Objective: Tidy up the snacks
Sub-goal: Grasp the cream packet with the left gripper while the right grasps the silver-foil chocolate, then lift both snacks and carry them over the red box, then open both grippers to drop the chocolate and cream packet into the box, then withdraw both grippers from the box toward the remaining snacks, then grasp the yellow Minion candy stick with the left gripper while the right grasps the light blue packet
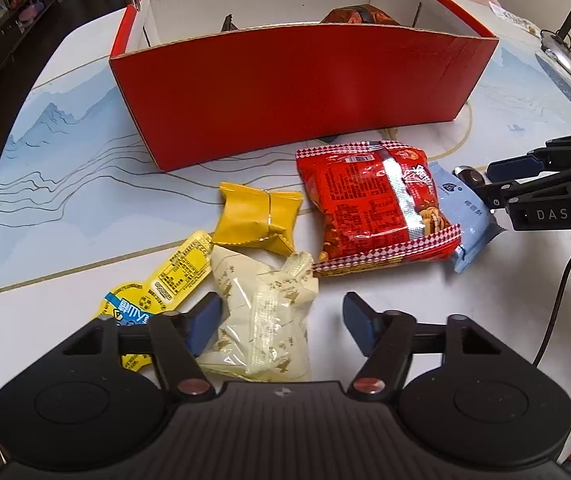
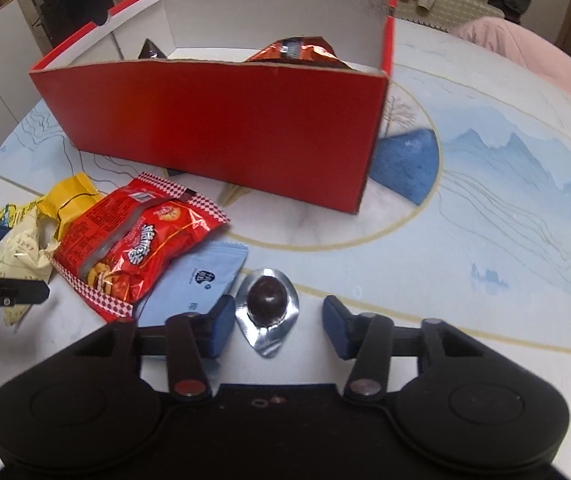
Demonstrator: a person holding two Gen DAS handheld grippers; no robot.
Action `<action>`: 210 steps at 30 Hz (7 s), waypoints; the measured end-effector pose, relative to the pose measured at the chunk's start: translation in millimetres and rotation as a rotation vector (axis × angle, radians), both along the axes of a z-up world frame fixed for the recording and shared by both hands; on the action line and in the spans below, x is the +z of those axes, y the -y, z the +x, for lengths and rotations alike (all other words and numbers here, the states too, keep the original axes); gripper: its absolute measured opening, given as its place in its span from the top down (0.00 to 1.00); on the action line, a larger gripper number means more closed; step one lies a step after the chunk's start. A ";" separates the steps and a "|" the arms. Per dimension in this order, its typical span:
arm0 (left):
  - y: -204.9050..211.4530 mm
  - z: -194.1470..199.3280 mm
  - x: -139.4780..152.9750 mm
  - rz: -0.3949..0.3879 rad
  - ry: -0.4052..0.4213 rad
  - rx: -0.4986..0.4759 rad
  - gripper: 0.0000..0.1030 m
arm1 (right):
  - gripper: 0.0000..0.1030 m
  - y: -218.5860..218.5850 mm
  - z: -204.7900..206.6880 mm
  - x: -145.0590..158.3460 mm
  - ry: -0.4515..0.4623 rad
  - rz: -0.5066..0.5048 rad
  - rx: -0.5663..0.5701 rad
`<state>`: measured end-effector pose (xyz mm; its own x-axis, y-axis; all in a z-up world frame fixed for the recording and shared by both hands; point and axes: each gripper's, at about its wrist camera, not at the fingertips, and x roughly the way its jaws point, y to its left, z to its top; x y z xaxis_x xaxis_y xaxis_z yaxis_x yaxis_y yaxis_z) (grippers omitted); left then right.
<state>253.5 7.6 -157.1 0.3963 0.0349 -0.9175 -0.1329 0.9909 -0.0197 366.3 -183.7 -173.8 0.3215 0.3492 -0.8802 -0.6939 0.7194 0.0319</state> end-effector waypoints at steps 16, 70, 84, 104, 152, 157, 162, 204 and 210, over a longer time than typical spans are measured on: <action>-11.3 -7.0 2.5 -0.048 0.005 0.022 0.68 | 0.74 3.8 -15.6 4.7 0.053 -0.003 -0.028; -55.9 36.0 160.0 -0.038 0.328 0.038 0.69 | 0.74 -26.3 -4.4 157.2 0.250 0.236 -0.156; -73.1 114.4 133.7 0.005 0.219 0.056 0.69 | 0.74 -51.9 56.9 126.8 0.145 0.173 -0.168; -69.8 175.5 69.8 0.036 0.025 -0.006 0.69 | 0.74 -100.8 88.2 61.4 -0.010 0.005 -0.043; -66.4 98.2 121.4 -0.035 0.187 -0.012 0.54 | 0.69 -70.9 34.0 117.3 0.030 0.158 -0.114; -59.8 75.1 137.6 -0.042 0.242 -0.041 0.46 | 0.69 -65.7 13.4 133.4 0.058 0.210 -0.108; -55.0 53.1 150.6 -0.048 0.282 -0.067 0.46 | 0.68 -62.9 -7.6 145.4 0.092 0.240 -0.104; -88.9 -62.5 72.8 -0.108 0.218 0.007 0.25 | 0.00 -15.9 -94.4 58.0 0.062 0.158 -0.094; -88.1 -57.1 47.8 -0.110 0.152 -0.039 0.25 | 0.03 -14.9 -84.2 32.3 0.031 0.094 -0.097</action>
<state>196.5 95.7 -109.3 0.5296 -0.0807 -0.8444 -0.0816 0.9860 -0.1454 282.1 -168.8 -141.5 0.3845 0.3959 -0.8339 -0.6229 0.7780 0.0822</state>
